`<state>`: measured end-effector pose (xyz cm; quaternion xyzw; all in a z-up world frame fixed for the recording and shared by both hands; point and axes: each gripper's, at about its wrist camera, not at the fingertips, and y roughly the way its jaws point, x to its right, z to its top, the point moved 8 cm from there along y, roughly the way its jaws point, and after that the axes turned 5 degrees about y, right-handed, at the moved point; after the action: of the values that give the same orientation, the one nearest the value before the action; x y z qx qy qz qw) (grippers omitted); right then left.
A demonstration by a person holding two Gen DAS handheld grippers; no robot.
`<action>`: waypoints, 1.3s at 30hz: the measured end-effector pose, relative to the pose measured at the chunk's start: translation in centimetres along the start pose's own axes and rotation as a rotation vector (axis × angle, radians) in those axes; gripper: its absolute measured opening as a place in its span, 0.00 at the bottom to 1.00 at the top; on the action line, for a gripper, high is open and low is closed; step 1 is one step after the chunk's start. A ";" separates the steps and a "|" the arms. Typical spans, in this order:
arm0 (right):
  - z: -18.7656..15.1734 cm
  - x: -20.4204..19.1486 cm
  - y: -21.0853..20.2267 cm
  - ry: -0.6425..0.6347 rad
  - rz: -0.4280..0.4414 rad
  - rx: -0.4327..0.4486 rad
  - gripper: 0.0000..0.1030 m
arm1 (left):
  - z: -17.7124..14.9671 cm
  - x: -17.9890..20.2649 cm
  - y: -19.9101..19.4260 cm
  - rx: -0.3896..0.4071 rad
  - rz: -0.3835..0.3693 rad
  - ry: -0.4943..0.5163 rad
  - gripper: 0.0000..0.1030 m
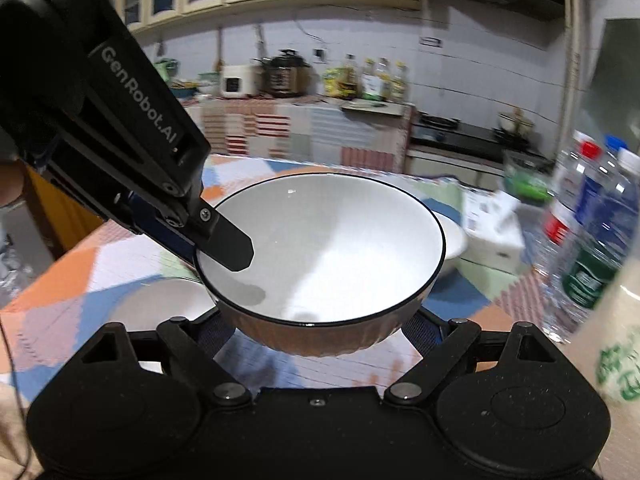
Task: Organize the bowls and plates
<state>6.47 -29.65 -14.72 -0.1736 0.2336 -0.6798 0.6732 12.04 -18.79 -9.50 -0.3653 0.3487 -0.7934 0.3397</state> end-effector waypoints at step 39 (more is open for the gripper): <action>-4.1 -10.4 4.5 -0.192 0.222 -0.188 0.90 | -5.9 -9.8 2.8 -0.143 0.359 0.110 0.14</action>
<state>8.30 -18.90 -19.73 -0.2732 0.2486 -0.5567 0.7441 12.94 -10.71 -17.94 -0.2767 0.4816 -0.7122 0.4293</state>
